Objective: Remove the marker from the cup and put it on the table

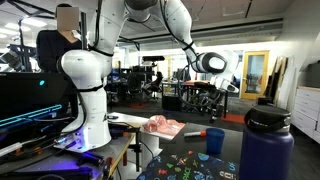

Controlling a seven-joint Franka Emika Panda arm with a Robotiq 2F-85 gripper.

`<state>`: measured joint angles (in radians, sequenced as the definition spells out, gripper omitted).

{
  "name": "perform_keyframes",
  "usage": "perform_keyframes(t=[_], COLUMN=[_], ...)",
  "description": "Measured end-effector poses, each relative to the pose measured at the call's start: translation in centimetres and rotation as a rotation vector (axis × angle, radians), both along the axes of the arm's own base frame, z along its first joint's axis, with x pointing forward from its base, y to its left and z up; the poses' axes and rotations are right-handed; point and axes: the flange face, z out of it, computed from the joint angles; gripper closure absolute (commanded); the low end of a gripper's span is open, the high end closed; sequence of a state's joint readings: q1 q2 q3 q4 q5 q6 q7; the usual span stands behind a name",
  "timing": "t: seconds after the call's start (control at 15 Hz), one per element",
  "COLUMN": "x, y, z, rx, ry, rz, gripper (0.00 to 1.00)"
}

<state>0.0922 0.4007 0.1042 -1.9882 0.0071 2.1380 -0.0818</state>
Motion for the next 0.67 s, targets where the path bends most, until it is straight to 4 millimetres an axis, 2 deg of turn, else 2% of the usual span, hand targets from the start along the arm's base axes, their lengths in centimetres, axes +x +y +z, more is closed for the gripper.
perform_keyframes(t=[0.2,0.53,0.67], x=[0.9,2.2,2.3], y=[0.0,-0.4,-0.5], z=[1.2,4.4,4.8], rx=[0.011,0.028,0.029], ry=[-0.061,-0.189,-0.197], rz=[0.001,-0.002,-0.004], gripper=[0.0,0.0,0.0])
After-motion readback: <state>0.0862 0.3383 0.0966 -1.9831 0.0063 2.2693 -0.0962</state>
